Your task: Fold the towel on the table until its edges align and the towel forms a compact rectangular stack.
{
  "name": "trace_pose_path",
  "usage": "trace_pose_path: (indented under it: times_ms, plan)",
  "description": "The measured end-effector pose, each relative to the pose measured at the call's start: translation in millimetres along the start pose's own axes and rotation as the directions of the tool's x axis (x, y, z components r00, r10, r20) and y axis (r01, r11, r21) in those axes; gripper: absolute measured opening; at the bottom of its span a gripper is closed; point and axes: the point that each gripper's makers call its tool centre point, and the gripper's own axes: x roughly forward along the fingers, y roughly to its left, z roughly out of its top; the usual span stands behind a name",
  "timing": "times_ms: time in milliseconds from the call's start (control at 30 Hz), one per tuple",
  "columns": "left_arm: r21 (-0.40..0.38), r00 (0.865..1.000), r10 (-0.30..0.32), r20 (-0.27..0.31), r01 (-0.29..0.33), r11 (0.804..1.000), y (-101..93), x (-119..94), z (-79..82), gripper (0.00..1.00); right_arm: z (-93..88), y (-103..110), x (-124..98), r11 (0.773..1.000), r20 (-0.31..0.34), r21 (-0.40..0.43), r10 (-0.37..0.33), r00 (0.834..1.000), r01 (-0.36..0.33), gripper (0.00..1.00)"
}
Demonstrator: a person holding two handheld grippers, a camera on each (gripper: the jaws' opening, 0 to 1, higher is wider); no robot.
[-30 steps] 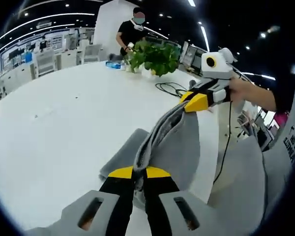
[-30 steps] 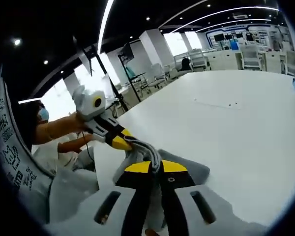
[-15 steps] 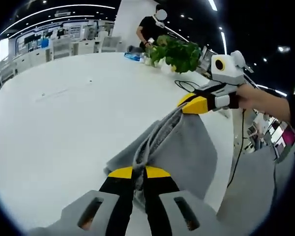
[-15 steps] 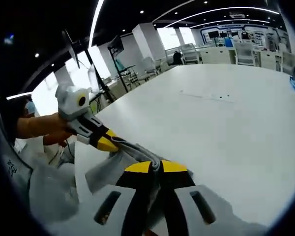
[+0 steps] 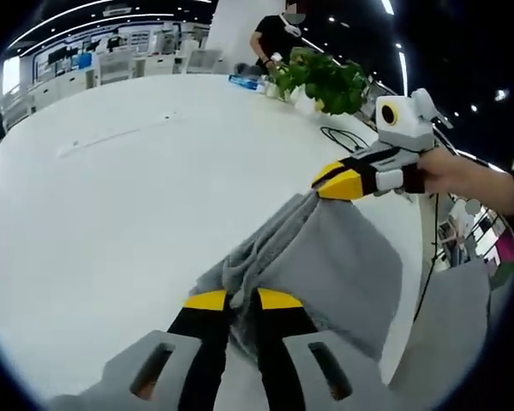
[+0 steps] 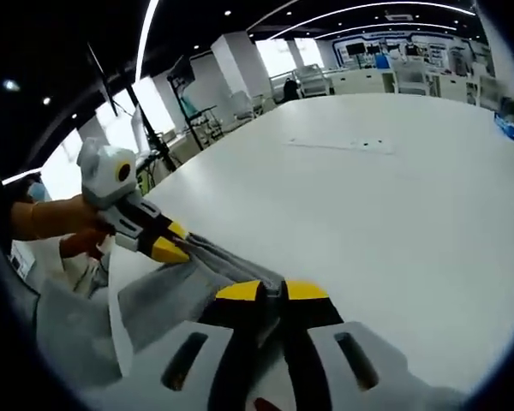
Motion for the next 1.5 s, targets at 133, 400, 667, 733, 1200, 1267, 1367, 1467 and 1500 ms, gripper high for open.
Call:
trace_pose_path:
  times_ms: [133, 400, 667, 733, 1200, 1267, 1367, 1467, 1500]
  plan:
    - [0.019, 0.999, 0.025, 0.023, -0.026, 0.999, 3.0, -5.3, -0.8, 0.19, 2.3, -5.7, -9.3, 0.998, 0.006, -0.036, -0.05, 0.999, 0.05, 0.19]
    - [-0.019, 0.991, 0.125, 0.053, -0.124, 0.992, 16.4, -25.9, 0.0, 0.22, 1.7, -8.3, -27.8, 0.998, 0.019, -0.022, -0.054, 0.998, 0.054, 0.2]
    - [-0.038, 0.994, 0.096, 0.052, -0.094, 0.995, 4.6, -41.3, -6.7, 0.25, -9.8, 7.5, -39.7, 0.999, 0.013, -0.016, -0.032, 0.999, 0.032, 0.21]
    - [-0.048, 0.994, 0.096, 0.043, -0.094, 0.994, 2.0, -41.8, -12.8, 0.25, -16.7, 11.4, -41.7, 0.999, -0.014, -0.026, -0.032, 0.999, 0.031, 0.21]
    - [-0.111, 0.997, 0.062, 0.047, -0.056, 0.992, -16.5, -46.4, -34.5, 0.28, -37.7, 26.6, -49.4, 0.998, -0.055, -0.063, 0.014, 0.998, -0.017, 0.25]
    - [-0.089, 0.997, 0.047, 0.054, -0.042, 0.995, -24.5, -52.6, -36.5, 0.3, -43.8, 33.4, -52.4, 0.994, -0.067, -0.098, 0.04, 0.997, -0.046, 0.27]
    - [-0.079, 0.997, 0.055, 0.062, -0.05, 0.996, -30.5, -58.1, -43.9, 0.3, -52.8, 41.5, -56.0, 0.991, -0.083, -0.118, 0.058, 0.995, -0.068, 0.3]
    - [-0.076, 0.997, 0.047, 0.064, -0.042, 0.996, -40.4, -63.0, -53.9, 0.31, -60.2, 49.8, -60.4, 0.989, -0.084, -0.122, 0.074, 0.994, -0.084, 0.32]
    - [-0.07, 0.997, 0.041, 0.062, -0.037, 0.997, -43.5, -64.0, -57.1, 0.31, -64.6, 52.0, -62.5, 0.988, -0.092, -0.123, 0.078, 0.993, -0.089, 0.33]
